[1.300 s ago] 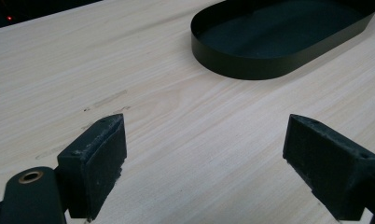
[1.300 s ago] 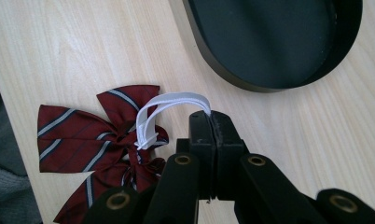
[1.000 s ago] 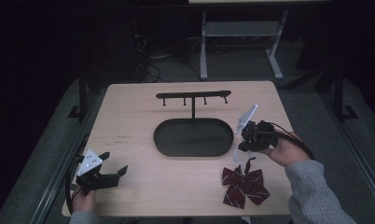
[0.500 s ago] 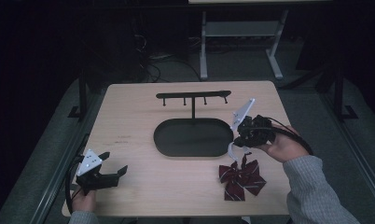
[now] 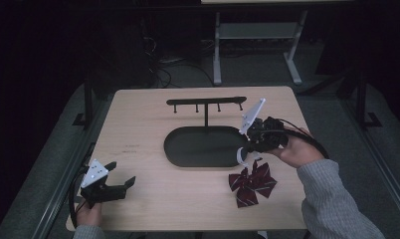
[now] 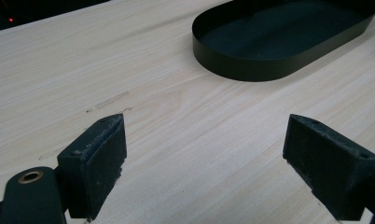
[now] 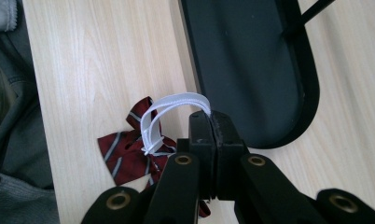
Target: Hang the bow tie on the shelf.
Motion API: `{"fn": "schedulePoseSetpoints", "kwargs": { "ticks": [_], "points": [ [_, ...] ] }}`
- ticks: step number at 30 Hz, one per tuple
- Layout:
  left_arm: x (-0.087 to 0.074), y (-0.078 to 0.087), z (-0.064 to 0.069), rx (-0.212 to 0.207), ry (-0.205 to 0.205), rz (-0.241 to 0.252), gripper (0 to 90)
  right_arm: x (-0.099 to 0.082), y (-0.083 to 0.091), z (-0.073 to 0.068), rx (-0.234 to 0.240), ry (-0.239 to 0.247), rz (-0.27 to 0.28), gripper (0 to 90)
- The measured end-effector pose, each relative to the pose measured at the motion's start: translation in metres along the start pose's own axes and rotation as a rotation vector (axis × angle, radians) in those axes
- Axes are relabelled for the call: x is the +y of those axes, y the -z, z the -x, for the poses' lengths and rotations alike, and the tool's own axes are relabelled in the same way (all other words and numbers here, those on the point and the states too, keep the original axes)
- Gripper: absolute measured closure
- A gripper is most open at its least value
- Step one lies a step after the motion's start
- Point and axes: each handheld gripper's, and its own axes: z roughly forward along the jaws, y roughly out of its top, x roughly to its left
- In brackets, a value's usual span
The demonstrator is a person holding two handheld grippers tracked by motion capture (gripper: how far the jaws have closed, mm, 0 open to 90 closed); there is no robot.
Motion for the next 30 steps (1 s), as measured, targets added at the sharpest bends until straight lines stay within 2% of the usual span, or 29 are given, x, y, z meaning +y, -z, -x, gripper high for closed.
{"fn": "schedulePoseSetpoints", "kwargs": {
  "ticks": [30],
  "points": [
    [-0.001,0.001,-0.002,0.003,0.009,0.007,13.1,0.037,0.008,0.014,0.018,0.046,0.023,88.3]
  ]
}}
